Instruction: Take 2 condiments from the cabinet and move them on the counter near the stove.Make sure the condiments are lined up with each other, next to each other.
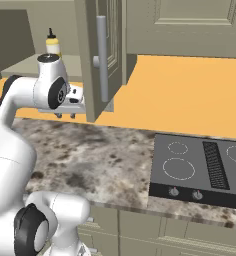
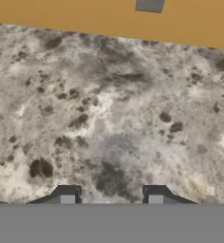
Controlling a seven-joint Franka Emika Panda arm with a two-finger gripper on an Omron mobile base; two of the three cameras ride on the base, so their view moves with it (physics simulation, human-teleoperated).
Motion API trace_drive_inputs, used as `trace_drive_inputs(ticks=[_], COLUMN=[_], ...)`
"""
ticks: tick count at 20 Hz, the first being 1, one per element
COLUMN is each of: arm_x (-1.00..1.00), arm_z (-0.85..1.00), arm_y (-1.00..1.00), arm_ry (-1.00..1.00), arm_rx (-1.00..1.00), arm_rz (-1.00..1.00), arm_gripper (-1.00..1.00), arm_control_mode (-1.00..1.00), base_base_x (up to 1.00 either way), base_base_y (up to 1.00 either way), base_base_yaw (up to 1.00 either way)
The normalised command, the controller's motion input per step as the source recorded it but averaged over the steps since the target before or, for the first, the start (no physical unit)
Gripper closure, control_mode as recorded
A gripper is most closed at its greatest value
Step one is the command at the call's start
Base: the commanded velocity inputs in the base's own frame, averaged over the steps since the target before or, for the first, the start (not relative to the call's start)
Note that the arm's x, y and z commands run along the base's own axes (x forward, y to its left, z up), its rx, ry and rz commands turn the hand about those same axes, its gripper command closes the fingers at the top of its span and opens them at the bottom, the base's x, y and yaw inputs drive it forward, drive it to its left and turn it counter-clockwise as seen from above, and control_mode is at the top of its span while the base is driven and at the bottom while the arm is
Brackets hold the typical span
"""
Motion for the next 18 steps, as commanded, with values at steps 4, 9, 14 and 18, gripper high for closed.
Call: trace_drive_inputs(ticks=[4,9,14,18], arm_x=[-0.07,-0.08,0.0,0.03], arm_z=[0.0,0.11,0.4,0.47], arm_y=[0.12,0.09,0.2,0.33], arm_ry=[-0.16,-0.56,-0.4,-0.16], arm_rx=[-0.04,-0.03,0.05,0.09], arm_rz=[0.0,0.03,0.08,0.06], arm_gripper=[-1.0,-1.0,-1.0,-1.0], arm_control_mode=[-1.0,-1.0,-1.0,-1.0], base_base_x=[0.0,0.0,0.0,0.0], base_base_y=[0.0,0.0,0.0,0.0], base_base_yaw=[0.0,0.0,0.0,0.0])
